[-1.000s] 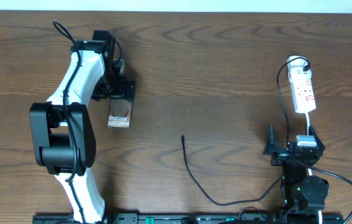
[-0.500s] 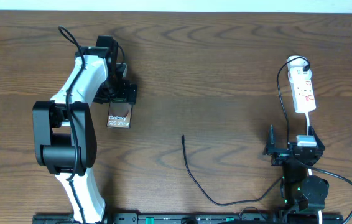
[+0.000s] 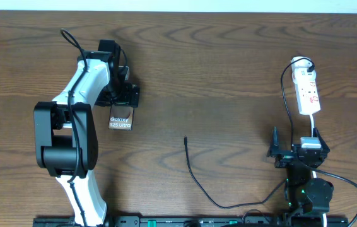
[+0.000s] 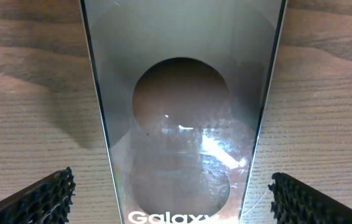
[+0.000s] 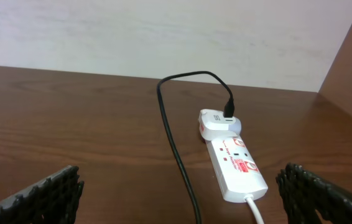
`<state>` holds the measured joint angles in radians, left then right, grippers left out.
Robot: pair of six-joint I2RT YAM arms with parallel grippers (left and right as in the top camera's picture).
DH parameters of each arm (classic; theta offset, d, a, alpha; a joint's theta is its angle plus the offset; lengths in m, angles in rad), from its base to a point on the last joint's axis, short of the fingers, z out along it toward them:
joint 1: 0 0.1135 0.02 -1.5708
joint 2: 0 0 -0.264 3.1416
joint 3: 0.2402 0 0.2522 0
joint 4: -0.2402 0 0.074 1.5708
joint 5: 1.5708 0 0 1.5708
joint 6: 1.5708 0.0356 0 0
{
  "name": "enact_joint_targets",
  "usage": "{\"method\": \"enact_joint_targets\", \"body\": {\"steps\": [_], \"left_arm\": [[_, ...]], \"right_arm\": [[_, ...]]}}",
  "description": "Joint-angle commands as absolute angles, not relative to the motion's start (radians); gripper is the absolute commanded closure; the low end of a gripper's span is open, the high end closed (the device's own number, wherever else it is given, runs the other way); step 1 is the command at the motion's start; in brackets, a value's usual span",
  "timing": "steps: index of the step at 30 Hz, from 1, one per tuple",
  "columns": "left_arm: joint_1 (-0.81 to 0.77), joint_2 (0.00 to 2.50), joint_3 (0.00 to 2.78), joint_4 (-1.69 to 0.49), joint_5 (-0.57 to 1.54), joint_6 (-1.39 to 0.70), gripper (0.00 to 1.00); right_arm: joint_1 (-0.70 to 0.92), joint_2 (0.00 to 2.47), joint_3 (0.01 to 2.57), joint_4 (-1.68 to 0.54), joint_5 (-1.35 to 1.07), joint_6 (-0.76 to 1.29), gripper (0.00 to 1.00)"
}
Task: Plug charger to phone and switch on socket
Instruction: 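Lower the left gripper onto the Galaxy box and close on it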
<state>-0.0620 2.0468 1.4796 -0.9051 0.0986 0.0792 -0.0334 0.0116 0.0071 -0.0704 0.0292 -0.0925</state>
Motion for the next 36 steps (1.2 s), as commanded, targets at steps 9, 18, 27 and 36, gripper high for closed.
{"method": "enact_joint_targets", "body": {"steps": [9, 18, 27, 36], "left_arm": [[-0.064, 2.047, 1.422, -0.851, 0.096, 0.086, 0.01], [-0.064, 2.047, 1.415, -0.844, 0.096, 0.086, 0.01], [-0.072, 2.047, 1.415, -0.823, 0.096, 0.086, 0.01], [-0.078, 2.047, 1.404, -0.825, 0.096, 0.085, 0.01]], "right_arm": [[-0.041, 0.006, 0.006, -0.074, 0.027, -0.106, 0.01], [-0.041, 0.006, 0.006, -0.074, 0.027, -0.106, 0.01], [-0.041, 0.006, 0.006, -0.074, 0.027, -0.106, 0.01], [-0.041, 0.006, 0.006, -0.074, 0.027, -0.106, 0.01]]}}
